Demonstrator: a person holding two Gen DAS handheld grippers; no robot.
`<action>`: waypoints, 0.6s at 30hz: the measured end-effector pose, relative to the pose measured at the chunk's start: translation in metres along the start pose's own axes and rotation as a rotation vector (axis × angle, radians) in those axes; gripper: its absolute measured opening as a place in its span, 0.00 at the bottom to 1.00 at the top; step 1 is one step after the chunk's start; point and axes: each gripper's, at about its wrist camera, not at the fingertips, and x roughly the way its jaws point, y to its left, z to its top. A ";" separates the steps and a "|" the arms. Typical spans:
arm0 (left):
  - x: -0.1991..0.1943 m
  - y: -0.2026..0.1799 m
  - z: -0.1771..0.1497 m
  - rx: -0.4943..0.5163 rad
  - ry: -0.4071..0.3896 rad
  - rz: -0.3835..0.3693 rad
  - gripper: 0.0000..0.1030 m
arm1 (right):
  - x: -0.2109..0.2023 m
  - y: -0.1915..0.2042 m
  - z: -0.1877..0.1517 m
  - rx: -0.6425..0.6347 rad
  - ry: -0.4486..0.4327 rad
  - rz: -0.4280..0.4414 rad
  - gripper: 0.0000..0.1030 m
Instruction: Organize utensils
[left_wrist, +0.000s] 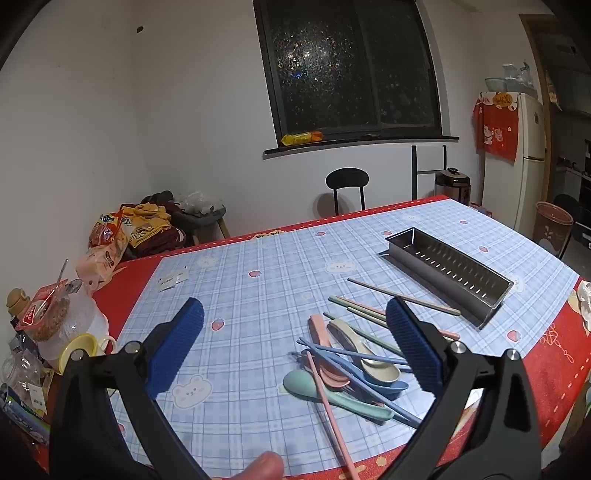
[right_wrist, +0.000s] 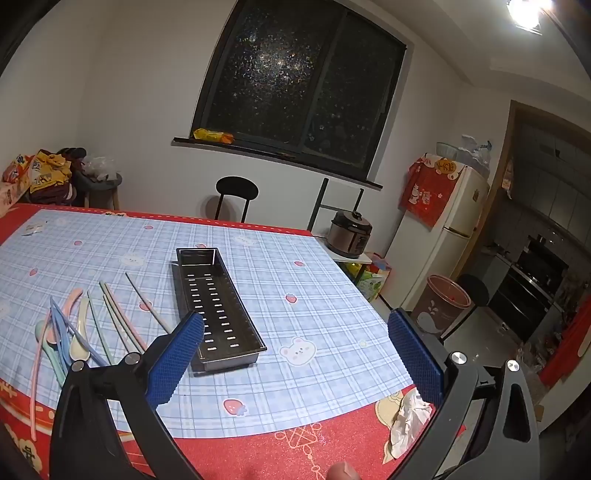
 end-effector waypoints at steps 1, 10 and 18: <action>0.000 0.000 0.000 0.000 0.002 0.000 0.95 | 0.000 0.000 0.000 0.002 0.001 0.000 0.95; 0.004 0.003 0.000 -0.004 0.000 0.000 0.95 | 0.000 0.000 0.000 -0.001 -0.001 -0.001 0.95; 0.000 0.000 0.000 0.004 -0.005 0.002 0.95 | 0.000 0.000 0.000 0.000 -0.001 -0.005 0.95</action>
